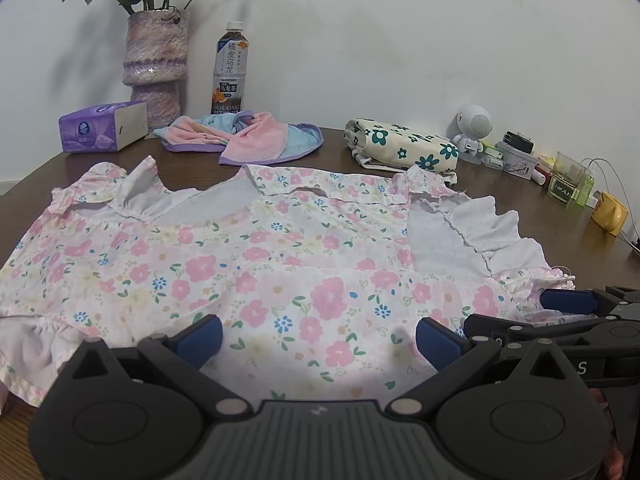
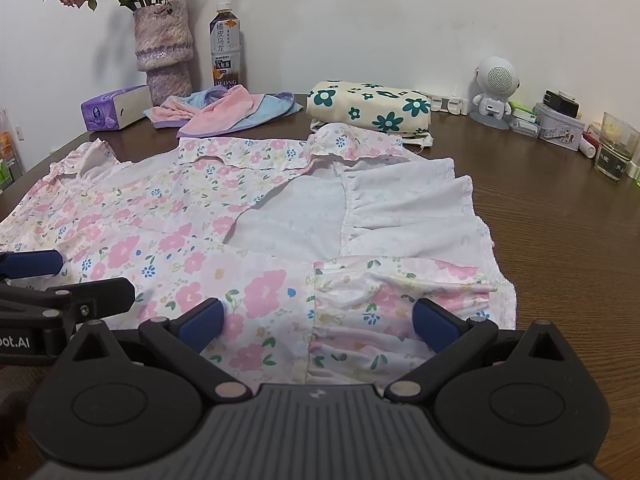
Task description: Fold clothes
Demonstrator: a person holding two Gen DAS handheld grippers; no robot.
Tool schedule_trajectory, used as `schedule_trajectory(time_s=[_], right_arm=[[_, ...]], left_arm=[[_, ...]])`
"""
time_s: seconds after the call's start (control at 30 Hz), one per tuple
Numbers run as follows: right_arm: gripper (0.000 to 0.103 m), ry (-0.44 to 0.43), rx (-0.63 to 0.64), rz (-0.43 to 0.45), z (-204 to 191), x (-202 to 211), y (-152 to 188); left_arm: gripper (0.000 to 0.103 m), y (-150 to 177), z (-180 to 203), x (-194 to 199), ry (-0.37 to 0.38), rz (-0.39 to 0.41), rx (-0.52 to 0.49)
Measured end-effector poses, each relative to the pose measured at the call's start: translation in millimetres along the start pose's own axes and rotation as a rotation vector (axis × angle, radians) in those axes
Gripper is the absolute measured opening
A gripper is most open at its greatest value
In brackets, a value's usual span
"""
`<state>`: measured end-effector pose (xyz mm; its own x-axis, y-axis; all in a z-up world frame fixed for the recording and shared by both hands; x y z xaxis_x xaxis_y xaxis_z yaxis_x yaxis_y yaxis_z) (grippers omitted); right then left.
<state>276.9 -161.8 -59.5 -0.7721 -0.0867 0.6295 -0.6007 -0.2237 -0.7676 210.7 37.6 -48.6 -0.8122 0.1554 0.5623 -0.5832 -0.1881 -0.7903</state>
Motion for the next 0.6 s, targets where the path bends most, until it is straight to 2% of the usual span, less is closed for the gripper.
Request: schedule_trajectory(time_s=[0.6], right_arm=[[0.102, 0.001, -0.001, 0.0, -0.3, -0.3, 0.2]], left_arm=[[0.103, 0.4, 0.6, -1.3, -0.005, -0.007, -0.008]])
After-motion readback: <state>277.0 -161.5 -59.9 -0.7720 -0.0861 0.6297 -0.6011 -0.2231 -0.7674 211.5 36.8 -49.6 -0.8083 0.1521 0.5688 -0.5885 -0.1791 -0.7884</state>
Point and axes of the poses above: each gripper's, at about its wrist camera, not at the fingertips, and x roughly against the way its jaws point, z to its right, y to its underside, the point moved 9 cm from there along -x, roughly the way its jaws point, and after that the axes turned 12 degrees about y, right-handed, at the moved point
